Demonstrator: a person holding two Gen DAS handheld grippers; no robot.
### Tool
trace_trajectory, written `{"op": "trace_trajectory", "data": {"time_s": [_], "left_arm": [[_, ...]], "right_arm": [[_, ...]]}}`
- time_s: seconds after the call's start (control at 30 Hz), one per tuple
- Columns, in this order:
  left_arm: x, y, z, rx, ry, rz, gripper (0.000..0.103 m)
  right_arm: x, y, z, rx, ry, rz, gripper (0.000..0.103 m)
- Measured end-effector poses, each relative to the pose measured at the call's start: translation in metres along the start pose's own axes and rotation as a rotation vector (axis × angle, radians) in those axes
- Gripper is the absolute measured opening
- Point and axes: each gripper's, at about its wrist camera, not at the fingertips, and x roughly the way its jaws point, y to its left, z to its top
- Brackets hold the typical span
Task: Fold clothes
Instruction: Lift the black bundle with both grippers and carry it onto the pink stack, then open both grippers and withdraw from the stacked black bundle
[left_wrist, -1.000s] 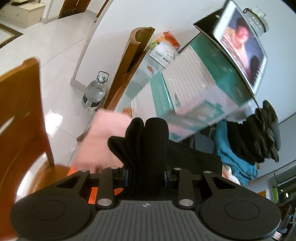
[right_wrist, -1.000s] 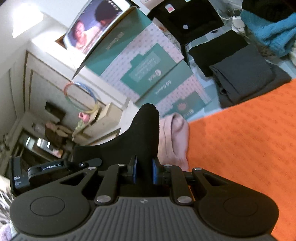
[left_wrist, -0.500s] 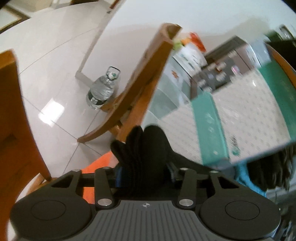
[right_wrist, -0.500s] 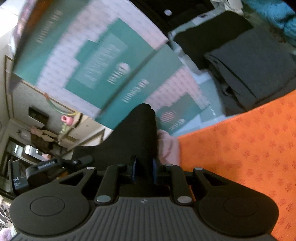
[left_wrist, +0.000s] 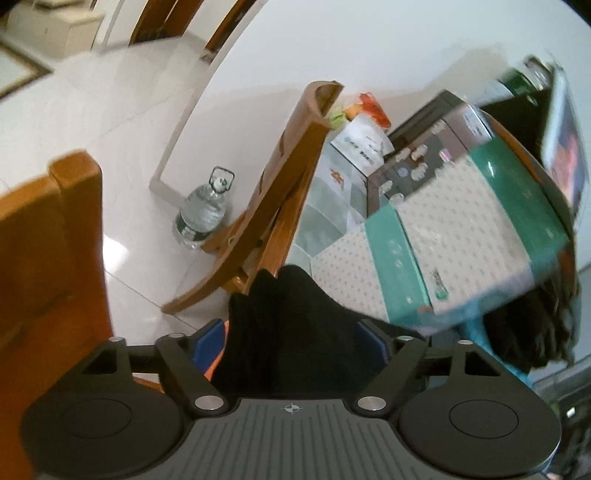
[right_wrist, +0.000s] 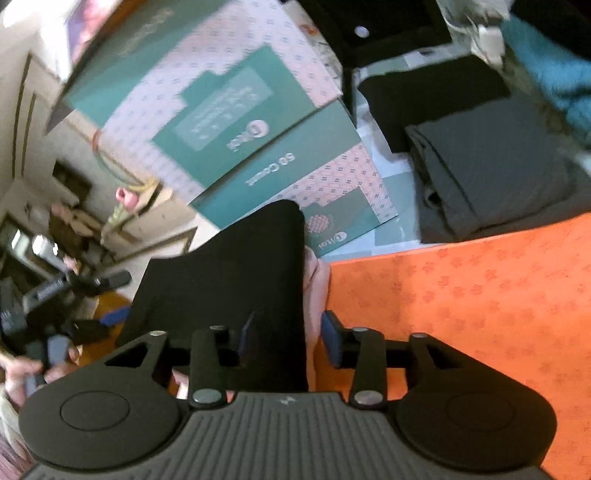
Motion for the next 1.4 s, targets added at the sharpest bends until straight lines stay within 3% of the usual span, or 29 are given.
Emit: {"op": "trace_trajectory", "data": {"time_s": [0.13,0.27,0.33,0.57,0.93,1.17,1.4], "left_arm": [[-0.026,-0.025,-0.020,0.068,-0.013,0.027,0.086],[-0.051,-0.052,-0.049,0.105,-0.030,0.031,0.087],[-0.063,-0.066,-0.068,0.135,-0.041,0.044,0.093],[-0.093,-0.110,-0.138,0.237,-0.035,0.102,0.098],[-0.113,-0.175,-0.244,0.382,-0.030,0.139,0.098],[-0.114,-0.215,-0.304,0.468,-0.060,0.222,0.098],[-0.103,-0.249,-0.349,0.448,-0.028,0.289,0.098]], "right_arm": [[-0.031,0.010,-0.010,-0.074,-0.010,-0.013,0.053],[-0.068,0.017,-0.022,-0.125,-0.035,-0.014,0.078],[-0.086,0.020,-0.029,-0.152,-0.049,-0.014,0.083],[-0.148,0.023,-0.060,-0.234,-0.087,-0.041,0.102],[-0.229,-0.003,-0.118,-0.306,-0.100,-0.130,0.103],[-0.272,-0.039,-0.147,-0.307,-0.106,-0.200,0.103],[-0.307,-0.076,-0.159,-0.333,-0.093,-0.224,0.103]]}}
